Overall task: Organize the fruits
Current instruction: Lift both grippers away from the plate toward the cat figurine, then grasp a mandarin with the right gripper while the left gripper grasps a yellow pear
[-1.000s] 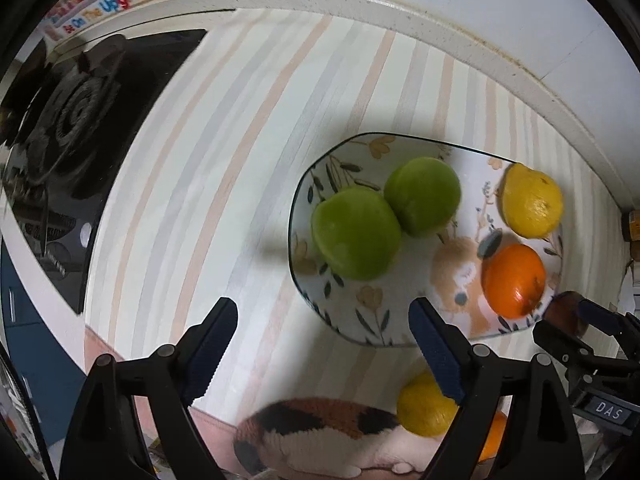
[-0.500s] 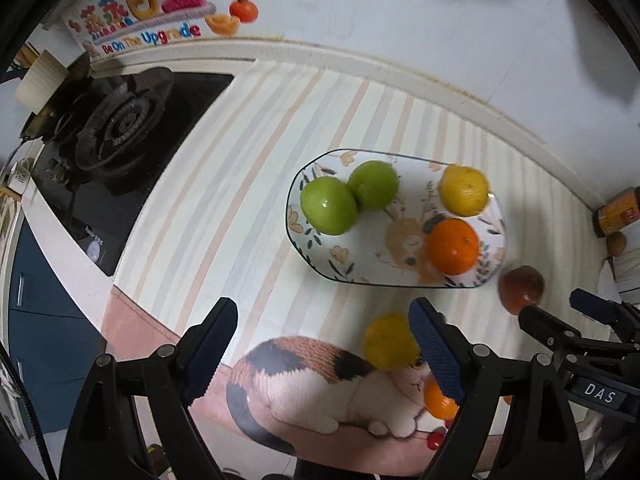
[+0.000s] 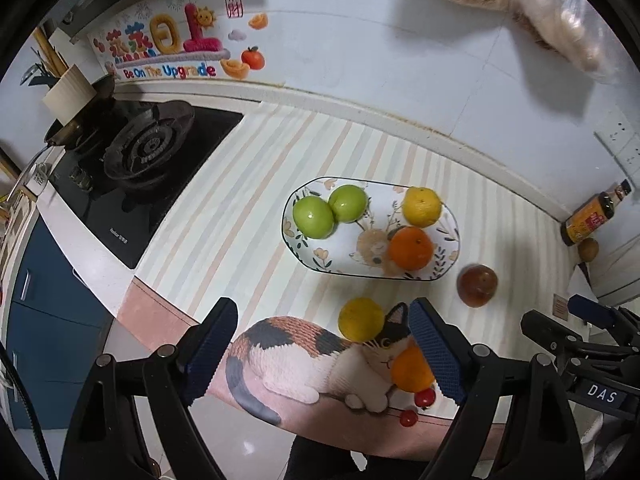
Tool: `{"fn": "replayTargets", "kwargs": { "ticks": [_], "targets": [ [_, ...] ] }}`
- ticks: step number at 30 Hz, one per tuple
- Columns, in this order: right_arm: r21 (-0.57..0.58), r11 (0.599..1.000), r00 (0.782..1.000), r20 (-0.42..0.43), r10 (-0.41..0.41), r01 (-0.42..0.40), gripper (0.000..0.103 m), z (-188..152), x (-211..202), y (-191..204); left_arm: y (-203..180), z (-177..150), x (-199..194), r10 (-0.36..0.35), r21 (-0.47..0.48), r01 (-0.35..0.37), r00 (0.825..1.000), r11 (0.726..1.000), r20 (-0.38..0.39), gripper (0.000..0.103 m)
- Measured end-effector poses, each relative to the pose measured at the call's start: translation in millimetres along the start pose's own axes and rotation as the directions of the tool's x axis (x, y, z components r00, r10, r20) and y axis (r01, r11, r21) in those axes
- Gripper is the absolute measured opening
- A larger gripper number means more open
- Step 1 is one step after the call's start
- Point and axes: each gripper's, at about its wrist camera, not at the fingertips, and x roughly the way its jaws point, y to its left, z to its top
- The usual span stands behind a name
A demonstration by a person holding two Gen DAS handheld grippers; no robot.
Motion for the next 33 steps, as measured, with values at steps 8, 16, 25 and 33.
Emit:
{"fn": "replayTargets", "kwargs": {
  "ticks": [8, 16, 25, 33],
  "targets": [
    [-0.013, 0.999, 0.997, 0.063, 0.041, -0.040, 0.092, -14, -45, 2, -8, -13, -33, -0.016, 0.002, 0.016, 0.998, 1.000, 0.056, 0.088],
    [0.020, 0.994, 0.988, -0.105, 0.112, -0.110, 0.092, -29, 18, -1, 0, -28, -12, 0.025, -0.011, -0.026, 1.000, 1.000, -0.004, 0.088],
    [0.142, 0.977, 0.917, -0.344, 0.202, -0.162, 0.080, -58, 161, 8, 25, -68, 74, 0.160, 0.019, -0.159, 0.967, 0.987, -0.196, 0.103],
    [0.083, 0.991, 0.935, -0.332, 0.123, -0.101, 0.068, -70, 184, 14, 31, -72, 105, 0.156, 0.021, -0.156, 0.955, 0.988, -0.251, 0.103]
  ]
}}
